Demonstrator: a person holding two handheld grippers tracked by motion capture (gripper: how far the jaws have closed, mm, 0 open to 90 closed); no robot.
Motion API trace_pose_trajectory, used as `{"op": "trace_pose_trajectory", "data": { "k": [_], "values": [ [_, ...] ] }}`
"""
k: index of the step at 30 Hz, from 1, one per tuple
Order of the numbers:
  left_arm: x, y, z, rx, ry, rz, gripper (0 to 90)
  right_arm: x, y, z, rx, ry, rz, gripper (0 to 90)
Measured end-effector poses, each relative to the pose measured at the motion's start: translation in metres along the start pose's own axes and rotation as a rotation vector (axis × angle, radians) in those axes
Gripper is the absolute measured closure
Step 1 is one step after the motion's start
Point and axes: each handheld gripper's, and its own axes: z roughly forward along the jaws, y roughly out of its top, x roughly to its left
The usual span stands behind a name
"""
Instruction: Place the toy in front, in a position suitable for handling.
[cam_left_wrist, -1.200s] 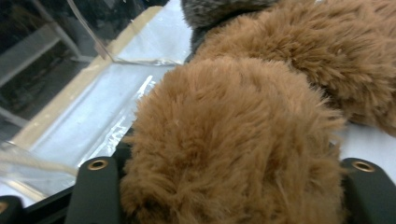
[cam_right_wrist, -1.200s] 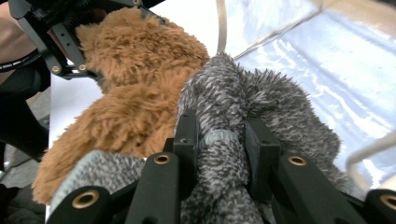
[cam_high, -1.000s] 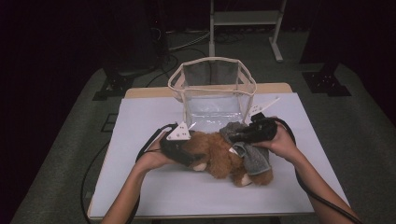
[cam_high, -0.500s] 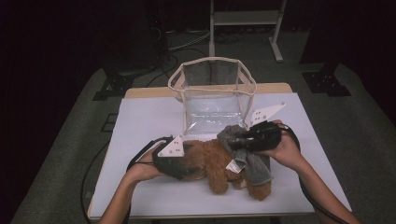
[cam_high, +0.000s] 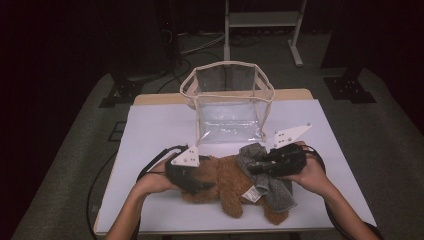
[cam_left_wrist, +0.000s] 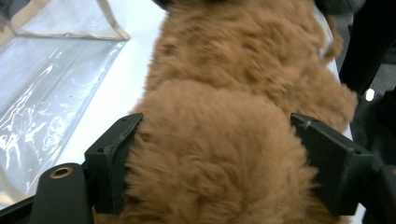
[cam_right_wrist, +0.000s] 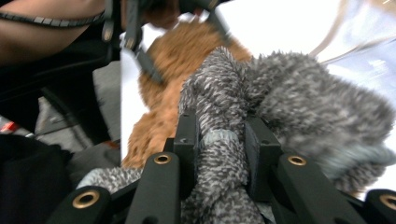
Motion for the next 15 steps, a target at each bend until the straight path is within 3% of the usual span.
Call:
{"op": "trace_pose_trajectory", "data": {
  "k": [2,5,9,11,15],
  "values": [
    [-0.002,-0.001,-0.003,0.006,-0.007,0.006,22.6,-0.003,0.003,-0.008,-0.033,-0.035,0.003,69.1],
    [-0.003,-0.001,-0.007,0.011,-0.017,0.015,22.5,-0.009,0.002,-0.011,-0.058,-0.047,0.024,68.9],
    [0.000,0.003,-0.005,0.011,0.006,0.002,17.0,-0.007,-0.004,0.000,-0.028,-0.014,0.035,69.1],
    [0.000,0.002,-0.001,0.022,-0.009,0.011,18.0,-0.001,-0.005,0.004,-0.009,0.003,0.021,69.1],
    [-0.007,0.001,-0.002,0.037,-0.020,0.051,23.2,0.001,0.004,-0.009,-0.027,-0.030,0.000,68.8]
  ]
}}
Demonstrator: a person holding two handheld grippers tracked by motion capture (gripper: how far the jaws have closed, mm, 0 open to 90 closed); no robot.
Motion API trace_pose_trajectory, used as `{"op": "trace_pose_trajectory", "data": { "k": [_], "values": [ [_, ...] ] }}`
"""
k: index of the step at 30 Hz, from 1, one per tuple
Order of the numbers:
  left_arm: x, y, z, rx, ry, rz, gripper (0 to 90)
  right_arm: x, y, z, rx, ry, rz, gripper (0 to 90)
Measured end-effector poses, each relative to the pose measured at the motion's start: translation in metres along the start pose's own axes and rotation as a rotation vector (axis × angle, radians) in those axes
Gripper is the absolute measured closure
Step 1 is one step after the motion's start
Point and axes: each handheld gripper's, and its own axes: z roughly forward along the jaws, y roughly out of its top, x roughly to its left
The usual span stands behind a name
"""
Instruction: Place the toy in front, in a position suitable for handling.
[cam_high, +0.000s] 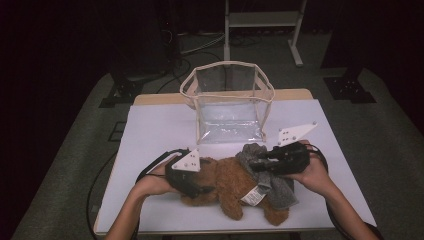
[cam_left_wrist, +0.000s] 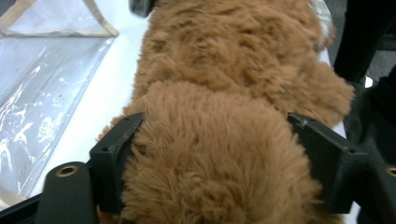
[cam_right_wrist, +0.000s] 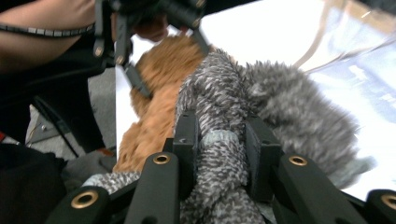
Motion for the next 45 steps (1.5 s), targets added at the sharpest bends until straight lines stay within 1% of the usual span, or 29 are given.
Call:
{"op": "trace_pose_trajectory", "data": {
  "k": [2,3,6,8,9,11,13,14,15,16,17,19,20,21,22,23,25,27,30,31,32,33,35,36,38,39,40,43,45],
  "values": [
    [-0.004,-0.001,-0.002,0.011,-0.011,0.014,23.3,-0.003,0.004,-0.007,-0.019,-0.017,0.000,68.8],
    [-0.005,-0.001,-0.005,0.019,-0.022,0.031,23.5,-0.004,0.005,-0.010,-0.026,-0.026,0.000,68.8],
    [-0.007,-0.001,-0.007,0.022,-0.029,0.037,23.5,-0.006,0.006,-0.015,-0.036,-0.035,0.007,68.8],
    [-0.007,0.001,-0.009,0.018,-0.034,0.029,22.4,-0.007,0.001,-0.010,-0.006,-0.021,0.018,68.6],
    [-0.006,0.003,-0.008,0.019,-0.033,0.027,20.4,-0.005,-0.002,-0.002,0.018,-0.013,0.022,68.5],
    [-0.003,0.007,-0.007,0.008,-0.029,0.019,17.9,-0.003,-0.007,0.007,0.032,0.021,0.030,68.7],
    [-0.003,0.015,-0.002,-0.005,-0.043,0.021,16.1,-0.001,-0.011,0.015,0.040,0.064,0.032,68.7],
    [-0.004,0.019,0.002,0.001,-0.048,0.034,14.5,0.002,-0.012,0.019,0.047,0.086,0.035,68.7],
    [-0.005,0.021,0.005,0.002,-0.051,0.042,12.8,0.004,-0.013,0.020,0.049,0.093,0.032,68.7],
    [-0.005,0.021,0.005,0.002,-0.051,0.042,12.3,0.004,-0.013,0.020,0.049,0.093,0.032,68.7],
    [-0.008,0.028,0.014,0.018,-0.066,0.062,11.8,0.005,-0.014,0.019,0.040,0.068,0.016,68.7],
    [-0.010,0.032,0.022,0.043,-0.069,0.069,10.5,0.003,-0.015,0.017,0.031,0.066,0.030,68.6],
    [-0.010,0.032,0.022,0.043,-0.069,0.069,10.0,0.003,-0.015,0.017,0.031,0.066,0.030,68.6],
    [-0.011,0.037,0.030,0.080,-0.062,0.088,9.3,0.001,-0.017,0.017,0.021,0.071,0.050,68.6],
    [-0.011,0.037,0.030,0.080,-0.062,0.088,8.6,0.000,-0.018,0.016,0.019,0.073,0.051,68.6],
    [-0.011,0.041,0.035,0.110,-0.054,0.096,7.8,0.000,-0.018,0.017,0.016,0.076,0.051,68.6],
    [-0.010,0.046,0.039,0.124,-0.056,0.091,6.7,-0.001,-0.018,0.017,0.016,0.072,0.050,68.6],
    [-0.009,0.052,0.042,0.134,-0.066,0.103,6.3,-0.002,-0.018,0.018,0.015,0.072,0.051,68.6],
    [-0.008,0.059,0.051,0.139,-0.090,0.084,6.4,-0.004,-0.018,0.018,0.007,0.072,0.053,68.5],
    [-0.006,0.060,0.055,0.160,-0.102,0.069,8.2,-0.004,-0.018,0.017,0.007,0.070,0.057,68.4],
    [-0.006,0.060,0.055,0.160,-0.102,0.069,13.2,-0.005,-0.018,0.017,0.001,0.067,0.060,68.2],
    [-0.005,0.061,0.058,0.175,-0.099,0.053,20.1,-0.007,-0.019,0.016,0.001,0.061,0.065,68.2],
    [-0.004,0.063,0.055,0.161,-0.077,0.085,35.6,-0.011,-0.022,0.013,-0.016,0.064,0.086,68.1],
    [-0.004,0.063,0.054,0.150,-0.070,0.084,40.3,-0.013,-0.023,0.012,-0.029,0.067,0.095,68.0],
    [-0.002,0.064,0.051,0.125,-0.051,0.088,44.7,-0.016,-0.023,0.008,-0.045,0.063,0.105,67.9],
    [-0.002,0.064,0.051,0.125,-0.051,0.088,46.5,-0.018,-0.021,0.005,-0.049,0.057,0.108,67.9],
    [0.000,0.068,0.048,0.111,-0.034,0.091,48.0,-0.020,-0.019,0.003,-0.049,0.050,0.109,67.8],
    [0.006,0.075,0.047,0.096,-0.014,0.088,49.8,-0.025,-0.011,-0.004,-0.048,0.029,0.100,67.7],
    [0.011,0.079,0.047,0.090,0.012,0.097,50.4,-0.028,-0.004,-0.010,-0.046,0.010,0.090,67.7]
  ]
}}
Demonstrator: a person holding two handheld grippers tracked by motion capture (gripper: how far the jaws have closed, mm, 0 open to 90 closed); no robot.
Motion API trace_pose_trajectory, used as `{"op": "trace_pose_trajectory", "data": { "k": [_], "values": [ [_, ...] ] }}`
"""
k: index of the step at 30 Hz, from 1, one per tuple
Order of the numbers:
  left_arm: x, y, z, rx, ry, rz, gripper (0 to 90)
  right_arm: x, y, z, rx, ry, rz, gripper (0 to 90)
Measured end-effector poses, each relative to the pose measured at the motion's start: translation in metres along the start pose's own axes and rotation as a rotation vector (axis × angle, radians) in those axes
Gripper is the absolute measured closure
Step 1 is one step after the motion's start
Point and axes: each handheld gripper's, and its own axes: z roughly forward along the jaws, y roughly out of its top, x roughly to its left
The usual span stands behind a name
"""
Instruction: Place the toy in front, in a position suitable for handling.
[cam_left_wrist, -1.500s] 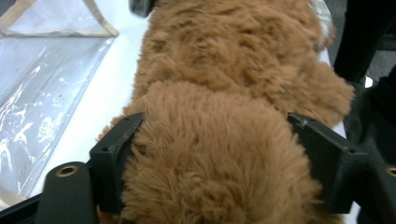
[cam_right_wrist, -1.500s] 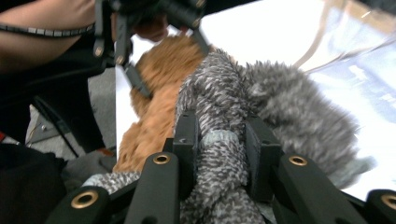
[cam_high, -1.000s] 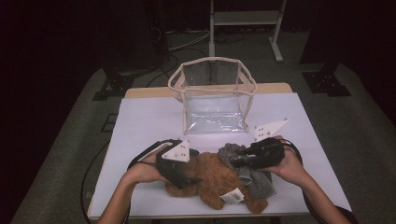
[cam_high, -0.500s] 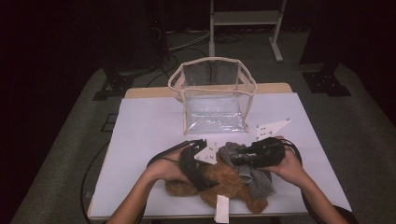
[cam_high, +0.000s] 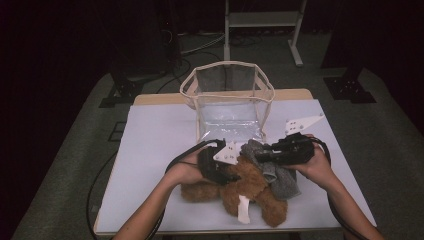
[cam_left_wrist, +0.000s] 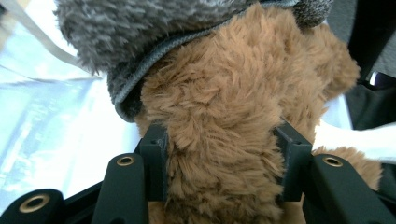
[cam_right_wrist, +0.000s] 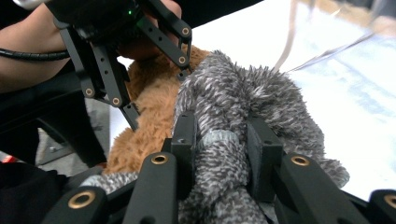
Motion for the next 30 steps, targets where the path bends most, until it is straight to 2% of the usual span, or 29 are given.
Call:
{"op": "trace_pose_trajectory", "data": {
  "k": [5,6,7,8,11,14,17,22,26,27,28,30],
  "values": [
    [0.009,0.006,0.001,-0.004,0.024,0.000,50.3,-0.003,0.013,-0.009,0.002,-0.032,-0.016,67.7],
    [0.011,0.005,0.004,-0.004,0.016,-0.022,48.7,-0.004,0.015,-0.008,0.011,-0.046,-0.026,67.5],
    [0.011,0.005,0.004,-0.004,0.016,-0.022,47.5,-0.004,0.015,-0.008,0.011,-0.046,-0.026,67.5],
    [0.011,-0.001,0.009,0.007,-0.002,-0.033,45.2,-0.003,0.013,-0.005,0.027,-0.055,-0.034,67.5],
    [0.011,-0.008,0.009,-0.024,-0.014,-0.052,34.7,-0.002,0.001,0.006,0.055,-0.068,-0.043,67.5],
    [0.005,-0.021,-0.003,-0.048,0.002,-0.063,27.0,-0.004,-0.011,0.008,0.032,-0.048,-0.019,67.6],
    [0.002,-0.034,-0.018,-0.055,0.024,-0.080,25.9,-0.007,-0.020,-0.001,0.006,-0.062,0.002,67.6],
    [0.000,-0.050,-0.023,-0.057,0.037,-0.099,26.0,-0.007,-0.034,-0.018,0.007,-0.081,0.034,67.8],
    [0.001,-0.053,-0.023,-0.065,0.037,-0.102,23.5,-0.004,-0.046,-0.039,0.030,-0.132,0.051,68.0],
    [0.001,-0.053,-0.023,-0.065,0.037,-0.102,23.3,-0.004,-0.046,-0.039,0.030,-0.132,0.051,68.0],
    [0.001,-0.053,-0.023,-0.066,0.033,-0.101,23.2,-0.002,-0.055,-0.054,0.047,-0.161,0.070,68.0],
    [0.002,-0.053,-0.024,-0.065,0.032,-0.098,23.1,0.000,-0.061,-0.064,0.062,-0.183,0.085,68.0]
  ]
}}
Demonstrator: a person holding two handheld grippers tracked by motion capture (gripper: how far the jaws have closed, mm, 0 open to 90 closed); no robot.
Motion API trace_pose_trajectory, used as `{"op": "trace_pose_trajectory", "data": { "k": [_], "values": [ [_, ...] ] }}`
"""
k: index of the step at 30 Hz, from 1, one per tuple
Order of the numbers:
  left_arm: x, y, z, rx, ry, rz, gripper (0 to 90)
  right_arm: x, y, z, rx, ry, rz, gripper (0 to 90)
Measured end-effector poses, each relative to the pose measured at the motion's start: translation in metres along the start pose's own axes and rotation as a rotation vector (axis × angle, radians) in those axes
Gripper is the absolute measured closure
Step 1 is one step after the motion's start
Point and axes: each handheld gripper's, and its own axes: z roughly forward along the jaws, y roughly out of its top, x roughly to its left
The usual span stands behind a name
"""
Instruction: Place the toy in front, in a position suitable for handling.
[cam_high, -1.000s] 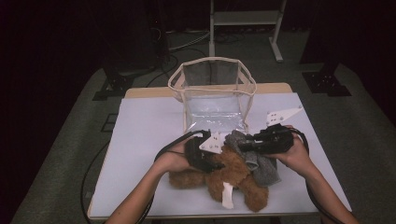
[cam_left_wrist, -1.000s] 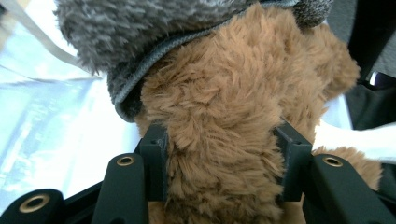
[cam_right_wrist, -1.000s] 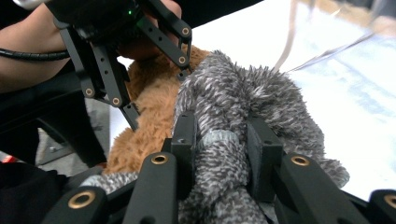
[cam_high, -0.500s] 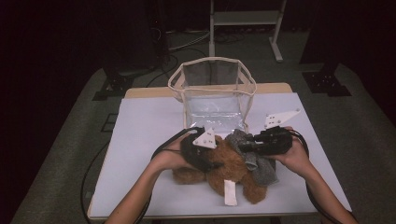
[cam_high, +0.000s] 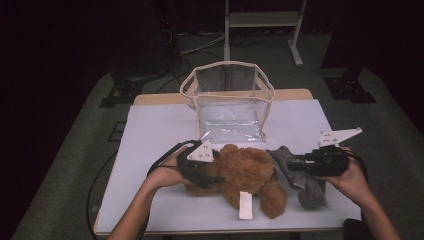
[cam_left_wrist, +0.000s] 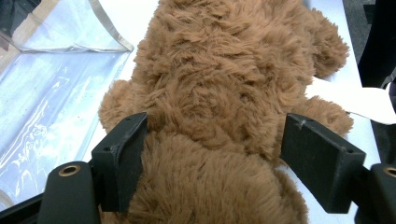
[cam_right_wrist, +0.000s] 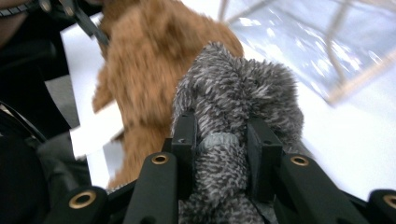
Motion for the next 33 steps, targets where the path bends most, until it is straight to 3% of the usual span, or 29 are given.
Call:
{"op": "trace_pose_trajectory", "data": {
  "k": [3,5,11,13,15,18,23,31,33],
  "values": [
    [0.000,0.000,0.000,-0.002,-0.001,0.000,23.0,0.000,-0.011,-0.013,0.013,-0.011,0.024,67.8],
    [0.000,0.001,0.000,-0.002,-0.003,-0.001,22.1,0.001,-0.017,-0.013,0.026,-0.019,0.027,67.8],
    [-0.001,-0.001,-0.002,-0.010,-0.008,-0.003,21.1,0.004,-0.023,0.013,0.011,0.041,0.035,68.1],
    [-0.001,-0.006,-0.002,-0.023,-0.017,-0.017,21.1,0.007,-0.016,0.029,-0.038,0.096,0.025,68.4],
    [0.000,-0.006,-0.002,-0.015,-0.012,-0.016,21.1,0.010,-0.010,0.032,-0.059,0.107,0.010,68.6],
    [-0.001,-0.007,0.000,-0.018,-0.014,-0.014,21.1,0.021,0.016,0.035,-0.107,0.136,-0.042,68.8],
    [-0.003,-0.009,-0.004,-0.013,-0.003,-0.008,20.1,0.031,0.029,0.045,-0.097,0.146,-0.095,68.7],
    [-0.002,-0.022,-0.030,-0.027,0.041,-0.031,16.7,0.015,-0.002,0.056,-0.068,0.129,-0.010,68.9],
    [0.000,-0.031,-0.037,-0.015,0.060,-0.061,15.6,0.015,-0.005,0.056,-0.056,0.122,-0.008,68.9]
  ]
}}
